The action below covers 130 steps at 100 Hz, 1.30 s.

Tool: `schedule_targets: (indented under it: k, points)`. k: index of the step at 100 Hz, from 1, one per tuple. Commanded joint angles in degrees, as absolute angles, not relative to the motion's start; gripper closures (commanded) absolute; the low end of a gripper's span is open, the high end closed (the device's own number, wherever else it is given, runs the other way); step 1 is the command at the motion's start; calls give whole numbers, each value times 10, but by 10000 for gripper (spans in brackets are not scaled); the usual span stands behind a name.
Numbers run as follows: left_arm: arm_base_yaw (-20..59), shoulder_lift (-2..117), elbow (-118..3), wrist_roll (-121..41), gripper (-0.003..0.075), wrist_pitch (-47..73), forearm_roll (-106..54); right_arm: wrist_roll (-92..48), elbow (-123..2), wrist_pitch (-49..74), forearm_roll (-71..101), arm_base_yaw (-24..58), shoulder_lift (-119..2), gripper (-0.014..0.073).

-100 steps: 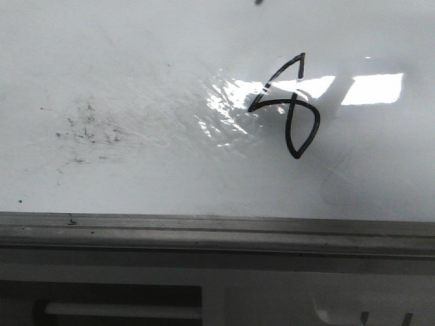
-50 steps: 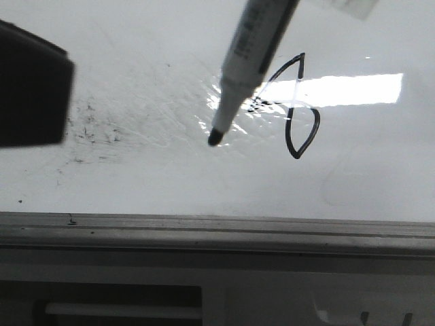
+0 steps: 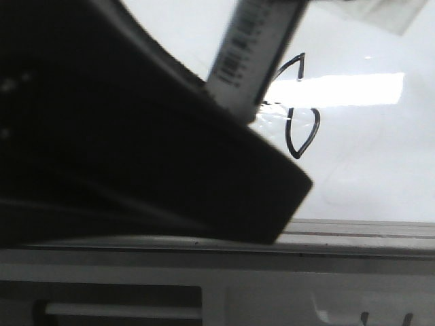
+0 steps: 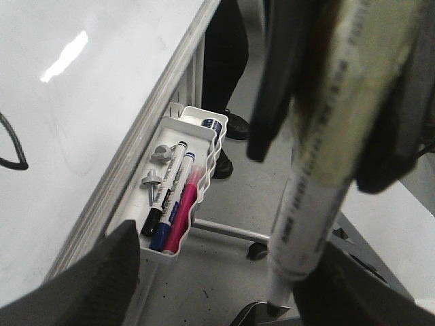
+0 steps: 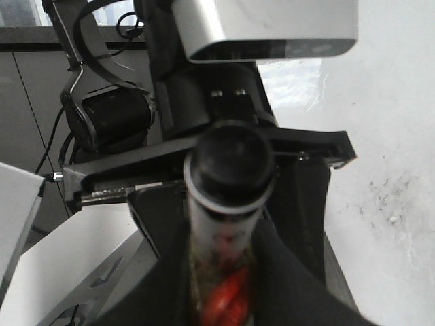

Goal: Write number 8 on whiteboard

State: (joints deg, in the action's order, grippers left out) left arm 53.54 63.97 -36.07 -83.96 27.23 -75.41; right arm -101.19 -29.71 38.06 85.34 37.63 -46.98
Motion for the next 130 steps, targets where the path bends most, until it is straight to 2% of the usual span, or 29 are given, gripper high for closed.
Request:
schedule_targets:
  k: [1,16,38,45,53,65,73,84,104,112,130]
  points:
    - [538,640,-384,-846,282,281,-772,-1013,-312,400,862,373,-468,657]
    - [538,642,-385,-851,309,271,-772,-1013,-312,410,857,373,-468,657]
    - [538,642,-385,-858,555,271,-775,-1013,-312,418,857,373,-468,657]
    - [538,642,-385,-859,589,271,-776,-1013,-310,427,857,373,-468,657]
    - [538,642,-385,-859,542,271,-783,-1013,-305,432,857,373,-468,657]
    - [538,642,-385,-860,324,271,-786,-1011,-297,434,857,373,-468,657]
    - [538,642,-385,-860,255,271,-793,-1005,-297,434,857,373,-468,657]
    - [538,642,-385,-860,281,271,-806,-999,-297,437,857,373,-468,657]
    - [538,642,-385,-860,377,279,-816,-997,-297,438,856,373,-468,657]
    - [538,642,-385,-860,364,280,-828,-995,-296,438,848,373,-468,657]
    - [538,642,-385,-861,267,280,-829,-995,-277,440,844,373,-468,657]
